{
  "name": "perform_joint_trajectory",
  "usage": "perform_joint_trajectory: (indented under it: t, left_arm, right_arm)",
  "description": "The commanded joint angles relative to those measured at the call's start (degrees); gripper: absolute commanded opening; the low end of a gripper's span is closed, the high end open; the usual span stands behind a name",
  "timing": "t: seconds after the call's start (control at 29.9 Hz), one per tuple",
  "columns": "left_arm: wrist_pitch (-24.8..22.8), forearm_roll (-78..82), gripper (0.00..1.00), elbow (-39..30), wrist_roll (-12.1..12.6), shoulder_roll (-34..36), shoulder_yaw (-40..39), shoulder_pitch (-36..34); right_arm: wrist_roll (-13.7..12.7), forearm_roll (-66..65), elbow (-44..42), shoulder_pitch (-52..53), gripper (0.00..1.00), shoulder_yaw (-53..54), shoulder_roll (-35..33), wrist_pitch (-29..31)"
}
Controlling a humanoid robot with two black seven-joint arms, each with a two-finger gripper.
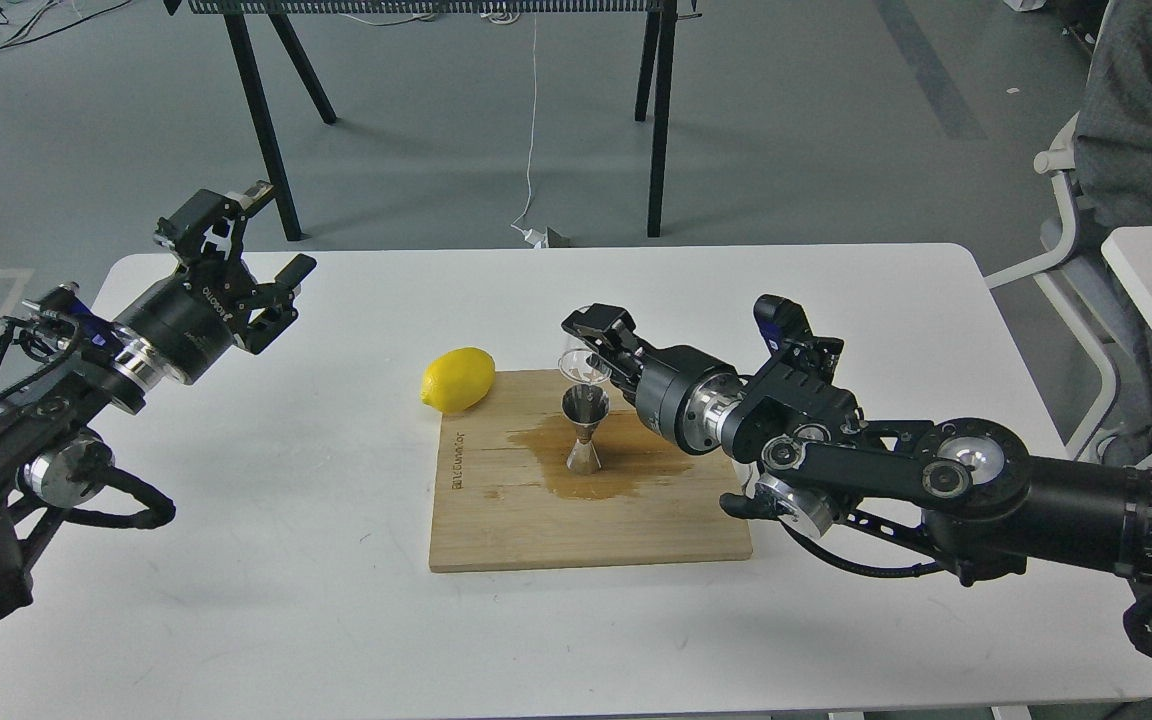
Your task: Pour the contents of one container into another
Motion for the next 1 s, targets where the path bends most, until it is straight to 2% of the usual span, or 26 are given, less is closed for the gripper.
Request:
perform_joint_trajectory:
  t: [0.0,0.97]
  left_arm:
    - [0.0,0.0,0.93,0.0,0.0,0.0,0.0,0.0]
    - [0.0,-0.1,0.93,0.0,0.0,0.0,0.0,0.1]
  right_arm:
    - [0.0,-0.4,-0.5,0.5,0.46,-0.9,0.0,0.0]
    - [0.0,-5.1,-2.5,3.3,0.46,-5.9,2.7,0.2]
